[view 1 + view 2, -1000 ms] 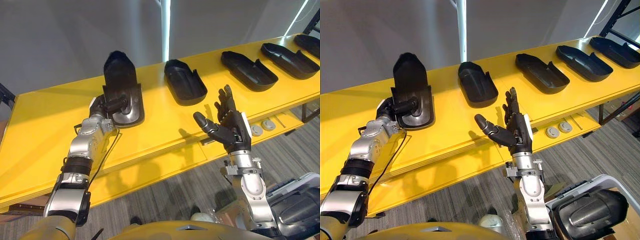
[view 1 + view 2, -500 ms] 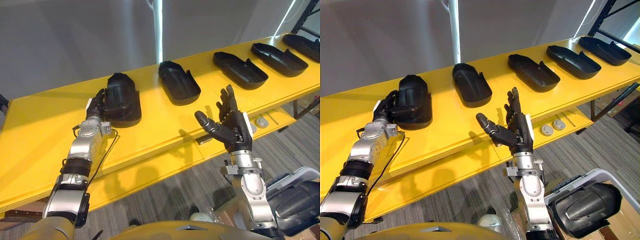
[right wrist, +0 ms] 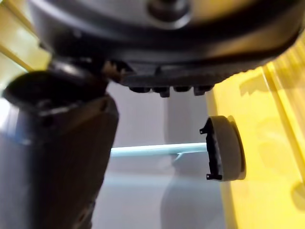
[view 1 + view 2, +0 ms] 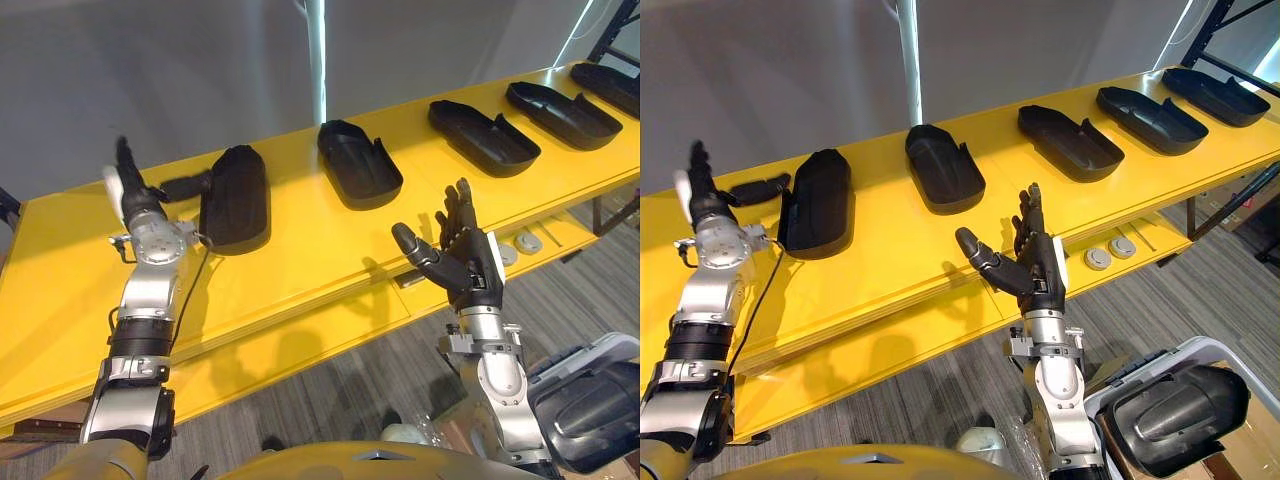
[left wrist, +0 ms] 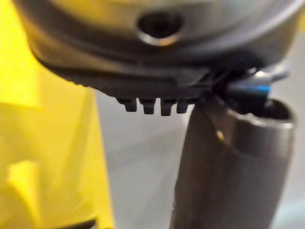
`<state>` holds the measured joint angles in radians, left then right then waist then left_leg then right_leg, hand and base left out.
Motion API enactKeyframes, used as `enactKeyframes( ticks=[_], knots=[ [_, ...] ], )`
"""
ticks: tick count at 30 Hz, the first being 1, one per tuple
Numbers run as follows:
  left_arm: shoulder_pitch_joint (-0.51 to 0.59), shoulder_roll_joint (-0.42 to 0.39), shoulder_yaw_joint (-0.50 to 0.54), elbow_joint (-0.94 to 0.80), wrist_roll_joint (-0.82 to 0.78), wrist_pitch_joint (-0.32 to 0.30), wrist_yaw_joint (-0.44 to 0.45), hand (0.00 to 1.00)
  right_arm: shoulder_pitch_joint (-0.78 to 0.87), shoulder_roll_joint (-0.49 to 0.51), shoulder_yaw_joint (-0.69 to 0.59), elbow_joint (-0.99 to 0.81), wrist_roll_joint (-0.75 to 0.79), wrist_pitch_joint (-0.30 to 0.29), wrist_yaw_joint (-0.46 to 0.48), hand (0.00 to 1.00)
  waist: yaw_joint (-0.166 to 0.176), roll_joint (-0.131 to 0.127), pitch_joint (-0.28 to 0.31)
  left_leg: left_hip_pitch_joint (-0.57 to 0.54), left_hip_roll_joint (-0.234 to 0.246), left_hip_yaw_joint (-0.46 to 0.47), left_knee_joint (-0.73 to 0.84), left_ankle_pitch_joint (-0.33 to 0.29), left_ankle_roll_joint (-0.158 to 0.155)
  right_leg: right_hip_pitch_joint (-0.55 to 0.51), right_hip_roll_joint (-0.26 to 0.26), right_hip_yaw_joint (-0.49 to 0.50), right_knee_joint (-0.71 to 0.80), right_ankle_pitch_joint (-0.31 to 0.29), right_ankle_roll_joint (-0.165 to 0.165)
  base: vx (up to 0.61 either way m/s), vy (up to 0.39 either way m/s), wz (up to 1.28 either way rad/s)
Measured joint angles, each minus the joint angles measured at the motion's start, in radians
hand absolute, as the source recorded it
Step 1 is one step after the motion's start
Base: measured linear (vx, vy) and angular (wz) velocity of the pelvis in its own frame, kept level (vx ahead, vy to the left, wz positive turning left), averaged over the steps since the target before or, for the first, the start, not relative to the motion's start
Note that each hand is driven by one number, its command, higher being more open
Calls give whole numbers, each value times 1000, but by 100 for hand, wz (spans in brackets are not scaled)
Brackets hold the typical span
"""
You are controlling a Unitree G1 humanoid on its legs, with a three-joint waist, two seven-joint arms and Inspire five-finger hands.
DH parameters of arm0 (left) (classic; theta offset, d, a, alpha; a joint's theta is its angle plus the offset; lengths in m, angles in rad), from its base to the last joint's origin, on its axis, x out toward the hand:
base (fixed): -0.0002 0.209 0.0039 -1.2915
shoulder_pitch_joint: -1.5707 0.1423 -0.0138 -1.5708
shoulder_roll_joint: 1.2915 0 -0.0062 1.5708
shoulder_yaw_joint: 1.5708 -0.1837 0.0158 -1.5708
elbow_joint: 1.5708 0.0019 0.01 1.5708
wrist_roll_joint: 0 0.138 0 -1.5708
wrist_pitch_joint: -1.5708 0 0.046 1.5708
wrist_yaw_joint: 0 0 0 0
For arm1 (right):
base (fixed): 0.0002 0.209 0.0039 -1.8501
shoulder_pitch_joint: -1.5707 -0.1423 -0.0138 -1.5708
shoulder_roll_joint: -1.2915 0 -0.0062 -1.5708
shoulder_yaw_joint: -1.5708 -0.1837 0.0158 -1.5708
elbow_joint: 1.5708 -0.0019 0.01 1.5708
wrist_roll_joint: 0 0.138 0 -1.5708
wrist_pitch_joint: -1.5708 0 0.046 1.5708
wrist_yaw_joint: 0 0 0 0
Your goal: Walk over and take three plastic housings, then place them on the shelf
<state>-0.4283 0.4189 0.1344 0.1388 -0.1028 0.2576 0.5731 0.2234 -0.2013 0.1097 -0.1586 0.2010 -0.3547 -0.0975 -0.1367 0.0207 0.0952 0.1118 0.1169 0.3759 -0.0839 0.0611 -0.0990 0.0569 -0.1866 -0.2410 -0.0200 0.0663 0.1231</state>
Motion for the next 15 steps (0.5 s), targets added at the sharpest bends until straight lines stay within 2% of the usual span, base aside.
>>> enactKeyframes(
  ticks=[6, 11, 13, 15],
  knots=[
    [15, -30, 26, -174, 80, -46, 104, 100, 3, 4, 18, 0, -27, 0, -33, 100, 0, 26, -17, 0, 0, -9, -2, 2, 0, 5, 0, -8, 0, -1, -1, -5, 1, 2],
    [58, -74, 47, -333, 75, -161, 140, 100, 22, 15, 25, 0, -35, 0, -37, 100, 1, 35, -28, 0, 1, -19, -4, 4, 0, 12, 0, -20, -2, -1, -1, 0, 1, 5],
    [138, -122, 43, -458, 61, -236, 115, 100, 23, 21, 41, 0, -35, 0, -29, 100, 1, 35, -33, 0, 1, -23, -4, 5, 0, 15, 0, -24, -3, -1, -2, 3, 3, 6],
    [215, -162, 25, -535, 54, -285, 87, 100, 22, 22, 45, 0, -34, 1, -16, 100, 5, 35, -38, -1, 1, -26, -4, 5, 0, 16, 0, -27, -5, -1, -2, 8, 4, 3]
  ],
)
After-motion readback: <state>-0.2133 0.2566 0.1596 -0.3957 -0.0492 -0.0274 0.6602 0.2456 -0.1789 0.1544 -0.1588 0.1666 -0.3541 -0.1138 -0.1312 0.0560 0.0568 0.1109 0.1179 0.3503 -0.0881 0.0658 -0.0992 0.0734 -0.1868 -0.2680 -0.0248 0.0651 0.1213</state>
